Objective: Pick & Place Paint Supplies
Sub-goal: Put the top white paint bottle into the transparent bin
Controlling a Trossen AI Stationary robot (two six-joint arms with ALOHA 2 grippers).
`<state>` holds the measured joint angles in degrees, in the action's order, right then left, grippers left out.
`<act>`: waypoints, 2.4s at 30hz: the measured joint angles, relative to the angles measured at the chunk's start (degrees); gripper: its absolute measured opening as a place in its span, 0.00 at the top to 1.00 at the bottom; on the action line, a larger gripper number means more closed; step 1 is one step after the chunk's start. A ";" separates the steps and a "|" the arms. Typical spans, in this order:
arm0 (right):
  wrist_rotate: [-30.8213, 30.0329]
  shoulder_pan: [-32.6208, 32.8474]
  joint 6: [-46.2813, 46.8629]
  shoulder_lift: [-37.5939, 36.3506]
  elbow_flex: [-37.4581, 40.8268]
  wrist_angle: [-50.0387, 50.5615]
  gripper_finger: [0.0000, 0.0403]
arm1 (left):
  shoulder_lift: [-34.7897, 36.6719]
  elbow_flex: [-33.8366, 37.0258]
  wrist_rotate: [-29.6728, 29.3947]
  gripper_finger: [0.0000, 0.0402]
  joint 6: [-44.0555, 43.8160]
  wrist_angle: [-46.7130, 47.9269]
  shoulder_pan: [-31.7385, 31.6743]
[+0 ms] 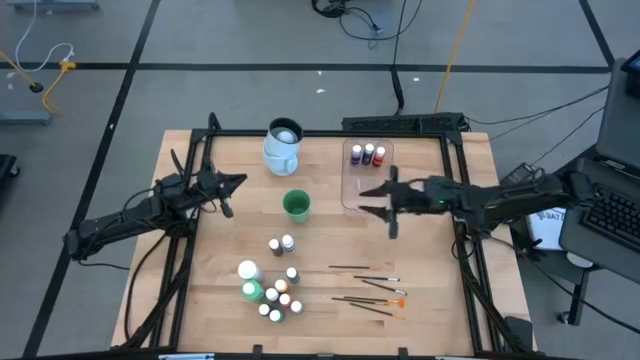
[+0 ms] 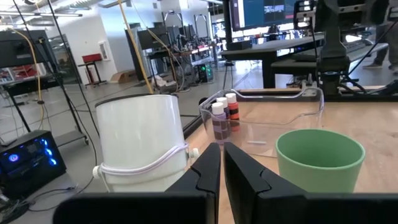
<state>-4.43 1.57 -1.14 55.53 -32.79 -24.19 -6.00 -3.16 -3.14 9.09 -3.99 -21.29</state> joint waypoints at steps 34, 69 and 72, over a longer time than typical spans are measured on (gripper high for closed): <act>12.11 -13.26 3.51 -34.58 31.03 -4.86 1.00 | 0.02 0.00 0.02 0.94 -0.58 -0.02 -0.01; 9.17 -11.94 0.96 -34.23 32.00 0.53 1.00 | 0.01 0.00 -2.87 0.94 -0.33 1.91 -0.01; 9.16 -11.94 -0.40 -34.27 32.00 -1.89 1.00 | 0.02 0.00 -2.67 0.94 -0.73 -0.86 -0.01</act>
<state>4.73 -10.37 -1.54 21.26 -0.80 -26.08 -5.98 -3.16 -5.80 8.36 -4.85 -21.30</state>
